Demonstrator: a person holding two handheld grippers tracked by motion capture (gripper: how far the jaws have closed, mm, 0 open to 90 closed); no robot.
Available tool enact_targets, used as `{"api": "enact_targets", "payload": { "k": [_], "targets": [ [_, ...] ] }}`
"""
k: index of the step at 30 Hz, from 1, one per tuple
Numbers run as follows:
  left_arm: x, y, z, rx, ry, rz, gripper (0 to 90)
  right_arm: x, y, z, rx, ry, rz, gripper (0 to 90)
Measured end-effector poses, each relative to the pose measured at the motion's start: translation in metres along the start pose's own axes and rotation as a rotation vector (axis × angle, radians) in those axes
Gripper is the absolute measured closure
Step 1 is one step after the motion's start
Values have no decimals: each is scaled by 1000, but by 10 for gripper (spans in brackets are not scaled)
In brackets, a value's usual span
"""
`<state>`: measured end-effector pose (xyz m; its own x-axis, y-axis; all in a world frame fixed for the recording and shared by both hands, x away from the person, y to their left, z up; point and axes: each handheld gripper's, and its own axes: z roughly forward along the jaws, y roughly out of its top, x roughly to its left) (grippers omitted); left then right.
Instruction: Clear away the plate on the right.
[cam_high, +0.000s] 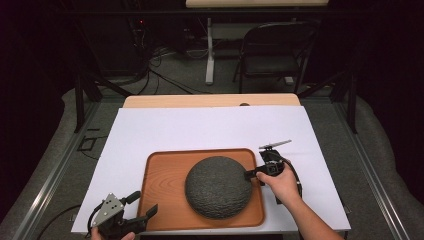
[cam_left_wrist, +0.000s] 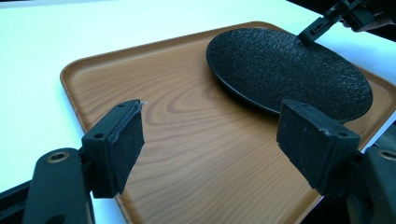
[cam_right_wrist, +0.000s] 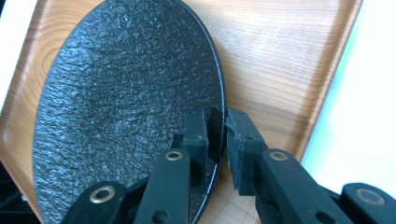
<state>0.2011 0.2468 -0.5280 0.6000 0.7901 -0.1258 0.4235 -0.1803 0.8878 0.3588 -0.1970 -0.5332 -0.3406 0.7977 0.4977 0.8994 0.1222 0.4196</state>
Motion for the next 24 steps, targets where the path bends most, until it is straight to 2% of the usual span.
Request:
{"api": "enact_targets", "payload": {
  "k": [4, 9, 12, 19, 21, 24],
  "targets": [
    [0, 0, 0, -1, -2, 0, 230, 1, -1, 0, -4, -1, 9, 790],
    [0, 0, 0, -2, -3, -3, 230, 0, -2, 0, -10, -1, -9, 779],
    [0, 0, 0, -3, -4, -5, 230, 2, -3, -1, -24, -9, -17, 720],
    [0, -1, 0, -3, -13, -13, 230, 4, -13, -14, -126, -25, -53, 586],
    [-1, -1, 0, -6, -19, -10, 230, 4, -20, -18, -167, -30, -71, 574],
    [-3, -1, 2, -5, -22, -13, 230, 4, -33, -25, -236, -63, -127, 535]
  ]
}}
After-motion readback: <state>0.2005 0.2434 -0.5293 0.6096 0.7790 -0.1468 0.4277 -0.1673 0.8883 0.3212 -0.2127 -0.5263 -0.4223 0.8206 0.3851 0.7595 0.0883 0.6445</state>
